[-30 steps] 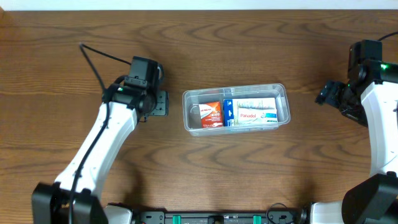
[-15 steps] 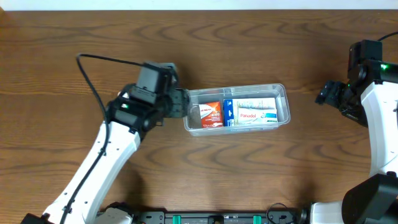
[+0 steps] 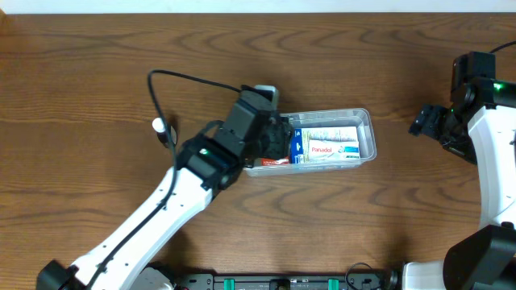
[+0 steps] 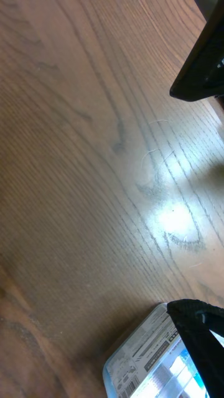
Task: Pack container
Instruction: 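Lift the green tin with the left gripper and carry it over the container, then lower the green tin into the container beside the red box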
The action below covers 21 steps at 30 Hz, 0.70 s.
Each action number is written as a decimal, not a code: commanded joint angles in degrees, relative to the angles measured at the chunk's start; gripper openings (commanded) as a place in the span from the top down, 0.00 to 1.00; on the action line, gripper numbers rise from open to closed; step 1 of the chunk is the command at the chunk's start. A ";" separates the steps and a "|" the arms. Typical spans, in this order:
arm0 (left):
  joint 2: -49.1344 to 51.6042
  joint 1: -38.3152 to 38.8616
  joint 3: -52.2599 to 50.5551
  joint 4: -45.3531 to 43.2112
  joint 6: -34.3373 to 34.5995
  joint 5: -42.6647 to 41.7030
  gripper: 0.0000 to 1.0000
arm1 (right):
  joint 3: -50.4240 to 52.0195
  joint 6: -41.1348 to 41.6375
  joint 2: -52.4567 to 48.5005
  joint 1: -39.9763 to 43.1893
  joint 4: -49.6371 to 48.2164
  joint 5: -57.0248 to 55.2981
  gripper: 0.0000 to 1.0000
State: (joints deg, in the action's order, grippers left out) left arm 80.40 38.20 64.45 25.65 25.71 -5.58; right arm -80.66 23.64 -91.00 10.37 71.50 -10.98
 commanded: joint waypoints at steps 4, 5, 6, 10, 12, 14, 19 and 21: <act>7.54 1.05 1.16 -1.64 2.93 3.54 0.44 | 0.04 0.31 0.24 0.33 0.02 -0.37 0.01; 8.68 1.05 1.16 -1.79 2.93 3.52 0.44 | 0.04 0.31 0.24 0.33 0.02 -0.37 0.01; 9.75 1.05 1.16 -1.92 2.95 3.52 0.44 | 0.04 0.28 0.24 0.33 0.02 -0.37 0.01; 12.87 1.05 1.16 -2.05 3.15 3.52 0.44 | 0.04 0.31 0.24 0.33 0.02 -0.37 0.01; 14.05 1.05 1.16 -2.05 3.15 3.52 0.44 | 0.04 0.31 0.24 0.33 0.02 -0.37 0.01; 14.88 1.05 1.16 -2.23 3.13 3.54 0.44 | 0.04 0.31 0.24 0.33 0.02 -0.37 0.01; 16.65 1.05 1.16 -2.58 3.13 5.18 0.44 | 0.04 0.31 0.24 0.33 0.02 -0.37 0.01; 17.44 1.05 1.16 -2.67 3.26 5.20 0.44 | 0.02 0.31 0.24 0.33 0.02 -0.37 0.01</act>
State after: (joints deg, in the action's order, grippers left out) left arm 96.75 39.18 64.45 23.29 28.51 -2.24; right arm -80.66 23.64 -91.00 10.37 71.50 -10.98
